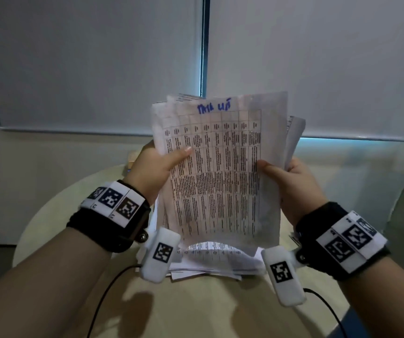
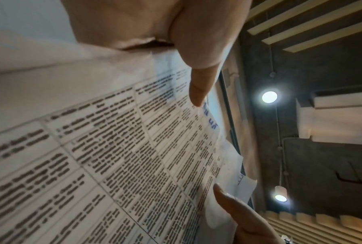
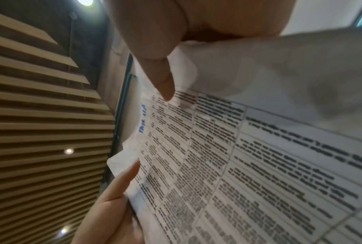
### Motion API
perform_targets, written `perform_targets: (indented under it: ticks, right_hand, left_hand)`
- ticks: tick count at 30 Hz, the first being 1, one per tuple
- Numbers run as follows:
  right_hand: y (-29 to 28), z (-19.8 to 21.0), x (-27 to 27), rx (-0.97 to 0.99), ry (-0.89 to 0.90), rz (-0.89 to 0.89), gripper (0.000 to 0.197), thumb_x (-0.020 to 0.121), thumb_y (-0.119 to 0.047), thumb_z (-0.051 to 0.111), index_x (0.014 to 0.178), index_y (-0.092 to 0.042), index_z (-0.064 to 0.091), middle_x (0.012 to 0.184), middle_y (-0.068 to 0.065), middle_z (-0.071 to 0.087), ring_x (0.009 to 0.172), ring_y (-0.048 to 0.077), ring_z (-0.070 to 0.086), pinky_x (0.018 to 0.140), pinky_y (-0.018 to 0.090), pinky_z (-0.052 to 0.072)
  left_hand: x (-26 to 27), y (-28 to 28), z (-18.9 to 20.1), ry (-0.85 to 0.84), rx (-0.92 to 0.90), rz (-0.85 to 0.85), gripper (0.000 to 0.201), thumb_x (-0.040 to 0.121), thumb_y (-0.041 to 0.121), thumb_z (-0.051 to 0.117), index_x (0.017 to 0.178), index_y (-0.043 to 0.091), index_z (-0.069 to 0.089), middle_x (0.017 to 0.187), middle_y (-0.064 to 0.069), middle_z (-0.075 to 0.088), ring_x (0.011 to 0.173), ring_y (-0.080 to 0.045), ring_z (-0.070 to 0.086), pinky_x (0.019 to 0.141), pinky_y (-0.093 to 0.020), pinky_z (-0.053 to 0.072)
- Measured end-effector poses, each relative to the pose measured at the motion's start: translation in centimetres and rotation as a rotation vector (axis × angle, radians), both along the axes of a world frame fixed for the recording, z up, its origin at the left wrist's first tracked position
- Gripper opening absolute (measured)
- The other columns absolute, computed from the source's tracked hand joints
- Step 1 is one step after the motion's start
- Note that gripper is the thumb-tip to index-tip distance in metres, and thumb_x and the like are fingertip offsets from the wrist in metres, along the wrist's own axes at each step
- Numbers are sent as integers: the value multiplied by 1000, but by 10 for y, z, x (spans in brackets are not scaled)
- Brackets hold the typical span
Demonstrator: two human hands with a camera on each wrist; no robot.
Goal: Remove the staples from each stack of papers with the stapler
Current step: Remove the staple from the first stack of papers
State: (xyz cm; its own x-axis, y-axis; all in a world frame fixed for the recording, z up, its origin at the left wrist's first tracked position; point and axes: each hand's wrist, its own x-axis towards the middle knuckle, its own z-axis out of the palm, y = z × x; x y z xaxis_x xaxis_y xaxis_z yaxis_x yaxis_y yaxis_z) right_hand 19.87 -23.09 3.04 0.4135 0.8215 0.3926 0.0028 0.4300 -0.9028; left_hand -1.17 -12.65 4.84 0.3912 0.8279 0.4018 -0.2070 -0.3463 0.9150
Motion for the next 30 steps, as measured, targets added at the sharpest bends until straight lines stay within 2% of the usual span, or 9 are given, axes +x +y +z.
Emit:
perform_targets:
  ticks: [4,7,10,12,15,18,21,24,30]
  right_hand:
    - [4,-6,0,-79,-112,35,17,80,-10,66,96,-12,68,94,9,74,87,26,71,77,36,58]
    - [4,1,3,-11,-137,11,36,70,-19,70,104,-8,65,93,7,74,85,22,71,72,32,56]
    - [4,20,3,98,-144,-27,48,74,-22,69,116,-2,55,106,15,69,95,28,69,78,39,56]
    - [4,34,-1,171,-241,-139,29,84,-13,64,110,-8,52,105,16,66,92,25,68,77,40,57]
    - [4,49,-7,318,-356,-251,36,90,0,55,105,-32,45,93,-6,59,69,-2,63,61,22,54]
    - [5,56,-6,371,-435,-318,25,89,-9,57,93,-33,52,79,-16,58,67,5,58,63,30,52]
    - [7,56,-1,357,-438,-355,12,84,-22,58,73,-27,53,62,-19,56,66,13,50,63,39,48]
    - [8,55,-2,354,-453,-352,22,83,-23,57,64,-30,48,56,-17,48,62,10,43,59,33,40]
    - [11,50,-1,404,-393,-377,25,88,-17,53,65,-17,42,57,-15,41,57,5,37,54,19,35]
  left_hand:
    - [0,-1,-1,159,57,-51,52,72,35,75,119,14,63,113,-4,71,107,-23,66,100,-51,47]
    - [-3,2,9,91,102,3,48,77,22,73,122,13,57,110,-6,71,101,-22,69,94,-52,51]
    - [-5,4,29,-20,219,52,47,86,5,64,116,38,52,113,-6,62,98,-21,67,79,-39,58]
    - [-4,1,41,-28,329,65,55,88,4,61,113,53,50,123,-15,52,106,-30,61,75,-36,58]
    - [0,-1,47,-65,415,53,37,90,1,57,109,33,59,115,-8,61,99,-22,66,76,-36,58]
    - [3,-1,47,-135,390,124,21,88,-2,59,86,19,63,93,7,68,83,-8,69,70,-25,56]
    - [5,-1,43,-122,408,181,30,89,7,62,100,36,59,109,-2,59,95,-18,66,71,-31,58]
    - [10,-2,43,-61,497,243,28,92,16,59,109,38,57,112,9,56,103,-8,60,77,-26,55]
    - [24,3,47,-124,446,368,19,91,13,60,76,24,56,78,6,61,77,-13,61,72,-30,54]
